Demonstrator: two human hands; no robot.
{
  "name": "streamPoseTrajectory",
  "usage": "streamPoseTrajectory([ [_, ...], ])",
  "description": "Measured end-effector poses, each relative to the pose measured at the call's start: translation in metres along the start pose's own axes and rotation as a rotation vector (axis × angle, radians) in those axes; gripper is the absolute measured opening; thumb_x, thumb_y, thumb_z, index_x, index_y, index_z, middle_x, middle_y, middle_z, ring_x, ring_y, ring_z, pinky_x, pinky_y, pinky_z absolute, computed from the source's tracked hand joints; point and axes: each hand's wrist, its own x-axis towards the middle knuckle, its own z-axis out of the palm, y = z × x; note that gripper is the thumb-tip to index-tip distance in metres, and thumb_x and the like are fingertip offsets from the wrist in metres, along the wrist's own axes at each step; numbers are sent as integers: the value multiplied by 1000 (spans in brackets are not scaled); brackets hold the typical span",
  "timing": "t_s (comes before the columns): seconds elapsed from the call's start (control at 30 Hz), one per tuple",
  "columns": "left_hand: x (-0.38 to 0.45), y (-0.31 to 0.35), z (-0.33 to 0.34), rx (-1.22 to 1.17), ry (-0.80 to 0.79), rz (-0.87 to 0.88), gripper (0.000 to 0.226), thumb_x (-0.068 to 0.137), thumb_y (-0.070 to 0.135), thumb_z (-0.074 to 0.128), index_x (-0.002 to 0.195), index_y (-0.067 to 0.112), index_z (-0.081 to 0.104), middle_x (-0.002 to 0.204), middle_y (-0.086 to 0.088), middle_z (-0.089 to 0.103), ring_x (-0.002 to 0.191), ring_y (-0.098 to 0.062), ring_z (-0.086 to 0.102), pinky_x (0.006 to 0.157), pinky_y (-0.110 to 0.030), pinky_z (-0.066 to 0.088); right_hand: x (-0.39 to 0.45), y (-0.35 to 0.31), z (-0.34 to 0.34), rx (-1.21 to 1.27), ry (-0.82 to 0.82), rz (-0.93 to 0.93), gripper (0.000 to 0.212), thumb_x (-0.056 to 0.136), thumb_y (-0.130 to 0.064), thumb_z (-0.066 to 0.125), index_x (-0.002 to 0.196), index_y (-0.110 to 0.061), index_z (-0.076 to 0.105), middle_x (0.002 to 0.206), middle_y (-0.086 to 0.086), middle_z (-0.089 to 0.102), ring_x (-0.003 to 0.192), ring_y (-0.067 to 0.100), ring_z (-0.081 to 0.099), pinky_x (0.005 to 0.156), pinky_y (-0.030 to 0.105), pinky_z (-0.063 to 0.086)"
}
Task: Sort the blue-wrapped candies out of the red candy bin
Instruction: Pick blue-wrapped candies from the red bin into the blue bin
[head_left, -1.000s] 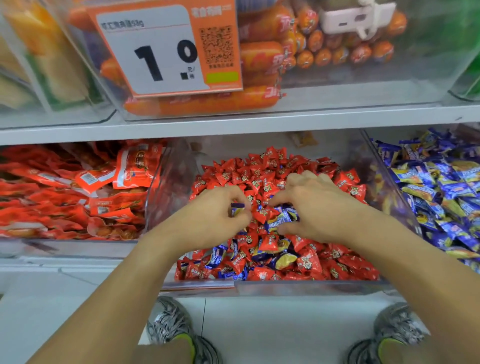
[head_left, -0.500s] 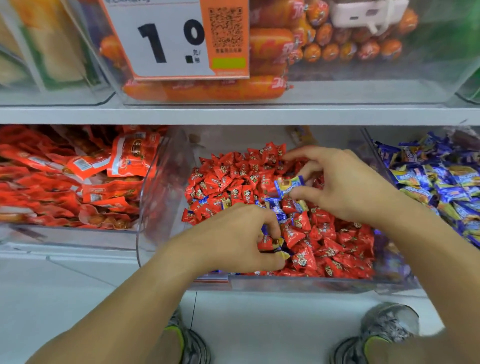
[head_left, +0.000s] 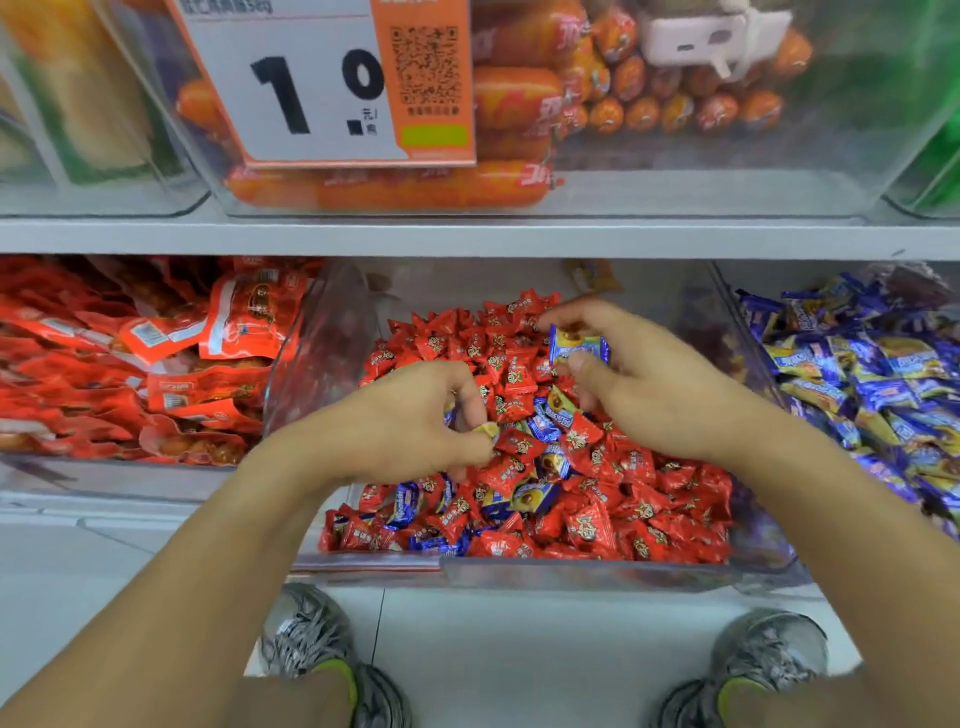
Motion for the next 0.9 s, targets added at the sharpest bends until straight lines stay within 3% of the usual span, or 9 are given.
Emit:
streamPoseTrajectory([
  [0.1, 8, 2, 5, -82, 27, -65, 12, 90, 18, 49, 99, 24, 54, 71, -1, 68, 56, -16, 57, 52, -29, 43, 2, 1, 13, -244, -113, 58, 26, 97, -18, 47, 117, -35, 51, 101, -3, 46, 86, 11, 53, 73, 26, 38],
  [0.2, 17, 4, 12, 72, 72, -88, 14, 93, 27, 46, 89, 19, 57, 69, 1, 56, 58, -17, 47, 55, -31, 38, 4, 3, 25, -541, -152, 142, 29, 92, -43, 57, 115, -27, 50, 105, 1, 39, 88, 19, 46, 78, 32, 41],
  [0.33, 22, 5, 26, 312, 219, 4, 41, 96, 49, 47, 77, 13, 50, 66, -4, 54, 59, -19, 47, 55, -35, 37, 13, 1, 27, -579, -122, 208, 26, 91, -39, 62, 111, -25, 53, 108, 4, 44, 92, 24, 50, 76, 32, 42],
  [0.4, 22, 5, 31, 274, 206, 93, 34, 98, 46, 47, 85, 16, 57, 73, -4, 62, 63, -18, 55, 60, -36, 44, 14, 5, 24, -551, -131, 206, 23, 95, -37, 59, 113, -25, 50, 110, 4, 43, 93, 22, 47, 78, 32, 40],
  [0.5, 25, 4, 35, 208, 192, 160, 14, 96, 39, 55, 106, 33, 62, 91, 7, 69, 83, -11, 63, 77, -35, 52, 9, 9, 14, -421, -139, 169, 19, 97, -38, 57, 110, -29, 46, 103, 0, 42, 94, 19, 48, 79, 31, 36],
  [0.6, 28, 5, 40, 361, 189, 175, 45, 90, 44, 62, 133, 36, 54, 96, 10, 66, 104, -14, 61, 80, -26, 46, 6, 9, 1, -317, -9, 46, 12, 99, -32, 54, 108, -30, 47, 81, -7, 50, 74, 11, 51, 65, 28, 34],
  [0.67, 32, 6, 43, 495, 193, 155, 56, 90, 42, 63, 142, 36, 45, 110, 3, 67, 115, -19, 58, 81, -29, 44, 4, 6, -4, -243, 59, -14, 10, 100, -25, 52, 109, -29, 49, 61, -9, 50, 54, 6, 51, 53, 20, 35],
  [0.77, 37, 6, 45, 507, 239, 123, 45, 89, 25, 64, 132, 37, 55, 118, 0, 67, 111, -24, 60, 79, -33, 48, -1, 5, -4, -171, 28, -37, 15, 102, -17, 45, 111, -29, 49, 60, -8, 43, 45, 7, 43, 47, 22, 32],
  [0.9, 38, 2, 36, 473, 324, 106, 23, 80, 19, 65, 100, 31, 63, 90, 5, 66, 90, -23, 63, 61, -30, 41, -3, 3, 9, -171, -93, -52, 11, 97, -25, 50, 102, -35, 48, 84, -13, 48, 74, -4, 49, 68, 20, 37],
])
